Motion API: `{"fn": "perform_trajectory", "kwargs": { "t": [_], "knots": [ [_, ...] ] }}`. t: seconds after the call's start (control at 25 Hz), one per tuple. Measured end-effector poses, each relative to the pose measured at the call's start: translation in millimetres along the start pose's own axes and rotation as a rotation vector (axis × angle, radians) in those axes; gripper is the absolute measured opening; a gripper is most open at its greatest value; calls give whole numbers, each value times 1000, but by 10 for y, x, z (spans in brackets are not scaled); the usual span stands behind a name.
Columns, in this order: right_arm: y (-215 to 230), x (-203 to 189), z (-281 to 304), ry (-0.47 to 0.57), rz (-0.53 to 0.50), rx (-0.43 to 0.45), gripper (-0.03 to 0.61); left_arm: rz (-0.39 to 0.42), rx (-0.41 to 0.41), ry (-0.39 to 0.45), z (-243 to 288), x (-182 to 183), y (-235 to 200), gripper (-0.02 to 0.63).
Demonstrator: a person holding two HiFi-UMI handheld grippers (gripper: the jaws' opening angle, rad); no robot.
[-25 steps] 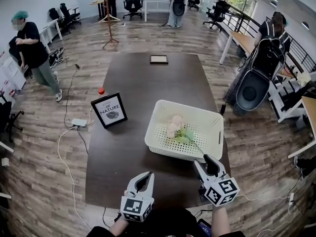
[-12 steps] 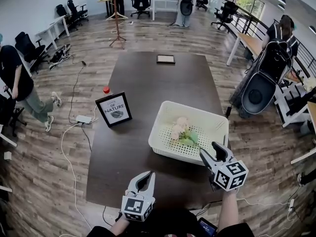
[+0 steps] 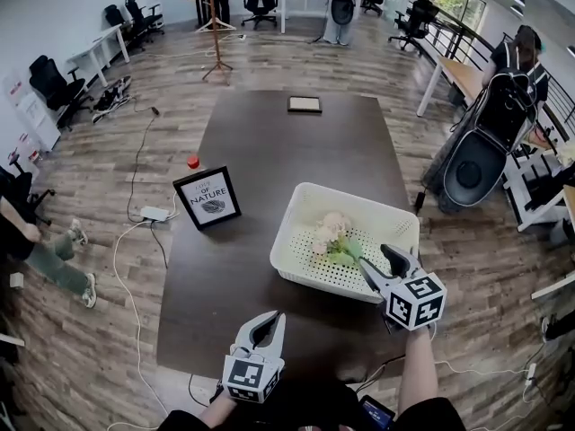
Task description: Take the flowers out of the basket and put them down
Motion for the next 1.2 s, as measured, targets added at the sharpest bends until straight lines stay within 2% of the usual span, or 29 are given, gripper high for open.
{"fn": "perform_trajectory", "kwargs": {
  "t": [0.36,0.56,0.76,1.2],
  "knots": [
    [115,-1,381,-70,17,13,262,-2,27,-13,3,-11,-23,9],
    [139,-47,570,-143,-39,49,264,-12,54,-11,23,-18,-58,8],
    [201,-123,728,-187,-57,37,262,-17,75,-20,57,-38,-87,9],
    [304,-244,1054,-333,-90,99,282,-37,110,-31,106,-20,-198,9]
  ]
}}
Point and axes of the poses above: the fingertips, and each gripper's own axes: z forward along the fingers, y to its right, x out of its top, the point moved 9 cm from there along -z, backward along the fingers, and after that the axes turned 8 degrees about -x, right-handed, at the moved point
